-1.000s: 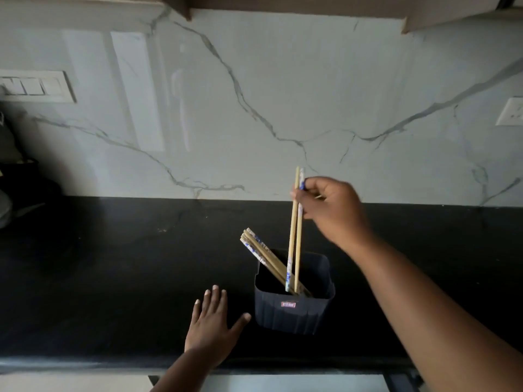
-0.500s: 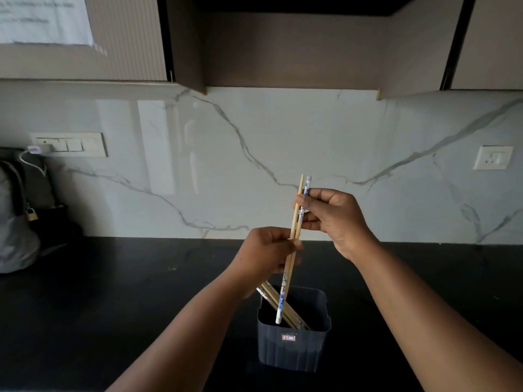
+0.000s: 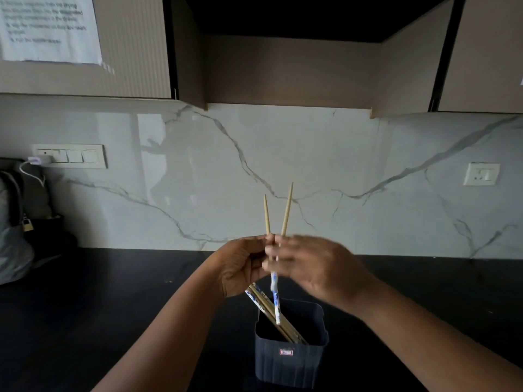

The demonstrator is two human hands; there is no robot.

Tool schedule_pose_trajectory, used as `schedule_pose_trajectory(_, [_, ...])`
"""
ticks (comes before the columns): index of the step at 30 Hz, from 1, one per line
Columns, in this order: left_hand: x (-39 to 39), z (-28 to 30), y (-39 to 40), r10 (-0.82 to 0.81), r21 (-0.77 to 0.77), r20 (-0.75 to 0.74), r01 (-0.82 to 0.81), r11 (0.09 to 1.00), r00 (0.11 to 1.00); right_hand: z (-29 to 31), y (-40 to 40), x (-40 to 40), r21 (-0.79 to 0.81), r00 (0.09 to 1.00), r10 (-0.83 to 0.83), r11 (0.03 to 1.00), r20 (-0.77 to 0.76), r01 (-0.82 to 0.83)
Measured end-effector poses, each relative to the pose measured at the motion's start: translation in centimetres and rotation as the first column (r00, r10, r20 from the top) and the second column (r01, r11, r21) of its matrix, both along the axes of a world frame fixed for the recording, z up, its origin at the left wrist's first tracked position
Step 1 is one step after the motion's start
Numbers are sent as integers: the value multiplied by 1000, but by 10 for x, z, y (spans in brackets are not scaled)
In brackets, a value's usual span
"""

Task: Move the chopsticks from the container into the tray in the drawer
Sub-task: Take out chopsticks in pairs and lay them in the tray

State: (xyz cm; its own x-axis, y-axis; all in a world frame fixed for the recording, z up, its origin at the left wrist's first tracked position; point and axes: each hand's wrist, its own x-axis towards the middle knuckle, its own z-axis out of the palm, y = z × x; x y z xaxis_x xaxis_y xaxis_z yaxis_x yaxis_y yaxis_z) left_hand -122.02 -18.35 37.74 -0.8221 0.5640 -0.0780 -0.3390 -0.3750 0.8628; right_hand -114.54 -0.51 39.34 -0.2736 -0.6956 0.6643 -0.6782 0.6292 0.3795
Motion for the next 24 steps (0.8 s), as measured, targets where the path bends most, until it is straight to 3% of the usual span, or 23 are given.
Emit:
schedule_pose_trajectory(4, [-2,-4,-1,-8,-67,-18,7,998,1000,-34,9,-1,159,999,35,987,-22,-31])
schedule_pose_trajectory(14, [-4,-11,8,-15,-113,-4,15,993,1000,-66,13,-4,228,998,63,971,26,-67])
schedule_pose_trajectory(19, [-8,-16,7,37,-107,-1,-37,994,999,-70,11,-2,215,997,-24,977,72,8])
schedule_pose_trajectory(21, [-10,-18,8,73,-100,-5,-74,992,997,-70,7,0,32,972,-43,999,229,37])
schedule_pose_trajectory(22, [-11,-19,8,94,-98,-5,-94,991,996,-68,4,1,-159,931,-15,984,364,78])
schedule_pose_trajectory(24, [-14,-20,9,124,-106,-14,-125,987,992,-64,-2,1,-536,811,129,807,571,248])
